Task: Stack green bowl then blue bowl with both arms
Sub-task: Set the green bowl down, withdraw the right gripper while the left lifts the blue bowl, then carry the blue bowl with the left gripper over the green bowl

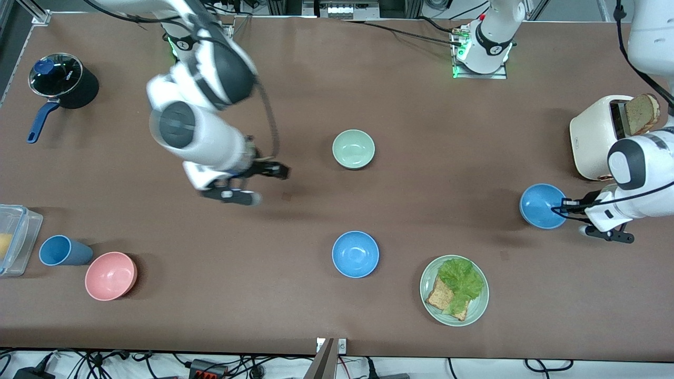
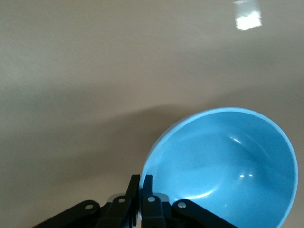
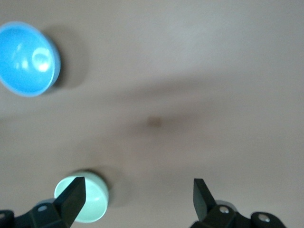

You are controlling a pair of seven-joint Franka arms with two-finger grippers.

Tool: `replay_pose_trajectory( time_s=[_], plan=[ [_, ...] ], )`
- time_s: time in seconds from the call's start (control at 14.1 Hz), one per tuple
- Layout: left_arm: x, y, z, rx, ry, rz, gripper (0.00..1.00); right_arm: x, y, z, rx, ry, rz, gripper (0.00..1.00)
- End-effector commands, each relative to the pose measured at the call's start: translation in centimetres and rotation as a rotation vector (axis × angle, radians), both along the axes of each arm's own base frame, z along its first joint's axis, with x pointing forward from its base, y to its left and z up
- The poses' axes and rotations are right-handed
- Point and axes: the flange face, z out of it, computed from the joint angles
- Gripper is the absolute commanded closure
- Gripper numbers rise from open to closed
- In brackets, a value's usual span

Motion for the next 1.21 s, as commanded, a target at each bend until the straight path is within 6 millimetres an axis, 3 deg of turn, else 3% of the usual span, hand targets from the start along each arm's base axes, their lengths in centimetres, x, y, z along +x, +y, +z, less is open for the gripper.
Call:
replay_pose_trajectory(
  time_s=[0.0,0.21,0.36,0.57,0.71,0.92,0.99,1.14],
  plan=[
    [-1.8,-1.8,6.3,0.008,0.052,0.021,0.99,0.9,-5.4,1.5,-0.042,-0.018,0.041,0.0],
    [-3.2,-7.3,12.4,0.001,0.092,0.048,0.99,1.7,-10.1,3.9,-0.054,-0.048,0.002,0.0],
    [-4.5,-12.7,16.4,0.017,0.1,0.071,1.0,2.0,-14.5,6.3,-0.076,-0.076,-0.053,0.0],
    [-7.4,-20.2,22.3,0.07,0.09,0.098,1.0,2.5,-22.8,8.9,-0.126,-0.134,0.056,0.0],
    [-8.6,-25.7,23.4,0.039,0.104,0.194,1.0,2.5,-27.6,9.5,-0.133,-0.143,0.142,0.0],
    [-9.8,-34.2,22.7,0.041,0.098,0.299,1.0,1.3,-32.9,11.0,-0.138,-0.132,0.213,0.0],
    [-9.8,-35.6,21.7,0.035,0.116,0.291,1.0,0.9,-33.6,11.0,-0.135,-0.112,0.208,0.0],
    [-10.6,-39.1,20.1,0.024,0.12,0.302,1.0,0.1,-33.1,12.1,-0.131,-0.101,0.197,0.0]
  ],
)
